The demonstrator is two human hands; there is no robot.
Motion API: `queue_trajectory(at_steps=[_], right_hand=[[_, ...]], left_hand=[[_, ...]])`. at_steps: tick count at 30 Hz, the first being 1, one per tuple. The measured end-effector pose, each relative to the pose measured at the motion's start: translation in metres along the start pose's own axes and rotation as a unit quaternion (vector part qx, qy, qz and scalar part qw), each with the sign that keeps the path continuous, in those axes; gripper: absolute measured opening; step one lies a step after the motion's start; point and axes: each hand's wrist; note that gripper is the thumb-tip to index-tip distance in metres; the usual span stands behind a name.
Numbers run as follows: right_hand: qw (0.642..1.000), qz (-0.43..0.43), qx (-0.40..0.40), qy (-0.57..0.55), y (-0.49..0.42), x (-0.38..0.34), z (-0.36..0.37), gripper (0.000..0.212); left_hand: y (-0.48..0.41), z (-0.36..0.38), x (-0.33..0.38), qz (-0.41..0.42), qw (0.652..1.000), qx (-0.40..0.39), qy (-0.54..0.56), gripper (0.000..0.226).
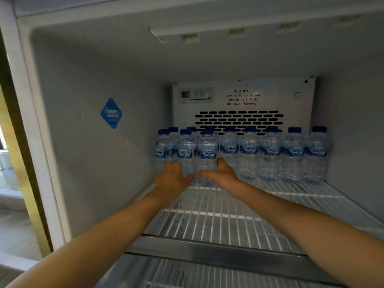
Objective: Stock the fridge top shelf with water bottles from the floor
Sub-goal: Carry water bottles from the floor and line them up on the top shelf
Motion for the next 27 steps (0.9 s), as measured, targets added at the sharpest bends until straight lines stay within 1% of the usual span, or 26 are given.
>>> queue_trajectory(at_steps=[2,4,6,7,10,11,14,17,19,21,22,23,25,27], right_hand=[[1.000,0.007,-0.021,0.017,0.001,0.000,-0.005,0.081],[0.999,0.007,-0.035,0.027,0.000,0.003,-0.008,0.086],[0.998,0.003,-0.044,0.035,-0.003,0.006,-0.009,0.087],[0.998,0.003,-0.048,0.040,-0.004,0.007,-0.009,0.087],[0.997,0.003,-0.054,0.062,-0.003,0.006,-0.008,0.093],[0.995,0.006,-0.061,0.078,0.001,0.004,-0.008,0.096],[0.986,0.027,-0.104,0.128,0.021,-0.003,-0.016,0.097],[0.974,0.037,-0.145,0.170,0.047,-0.015,-0.030,0.084],[0.965,0.046,-0.164,0.202,0.072,-0.025,-0.035,0.080],[0.952,0.032,-0.164,0.255,0.102,-0.039,-0.034,0.074],[0.947,0.016,-0.149,0.283,0.119,-0.049,-0.029,0.066],[0.948,-0.009,-0.122,0.293,0.138,-0.061,-0.022,0.053],[0.960,-0.042,-0.051,0.271,0.172,-0.081,0.002,0.022],[0.972,-0.072,0.028,0.221,0.209,-0.100,0.036,0.020]], left_hand=[[-0.001,0.000,-0.003,0.013,0.999,-0.039,-0.017,0.041],[0.002,0.000,-0.004,0.006,0.996,-0.084,-0.037,0.034],[0.005,-0.001,-0.003,0.001,0.990,-0.129,-0.060,0.023],[0.007,-0.002,-0.002,0.002,0.986,-0.149,-0.078,0.024],[0.017,-0.007,0.001,0.035,0.968,-0.205,-0.143,0.050],[0.022,-0.008,0.001,0.038,0.961,-0.226,-0.154,0.053],[0.046,-0.016,0.006,0.038,0.950,-0.269,-0.154,0.046],[0.065,-0.033,0.009,0.046,0.957,-0.250,-0.137,0.042],[0.081,-0.051,0.008,0.059,0.965,-0.218,-0.130,0.041],[0.100,-0.069,0.003,0.089,0.975,-0.174,-0.109,0.037],[0.113,-0.079,-0.001,0.116,0.979,-0.143,-0.088,0.033],[0.129,-0.089,-0.007,0.144,0.982,-0.104,-0.058,0.029],[0.169,-0.109,-0.025,0.190,0.981,-0.027,-0.009,0.024],[0.217,-0.130,-0.051,0.207,0.978,0.018,0.004,0.024]])
Point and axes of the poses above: each hand's wrist, its own y-axis away from the middle knuckle, its own z-axis out of the palm, x = y × z, and after that the axes turned 15 degrees about y, right-handed
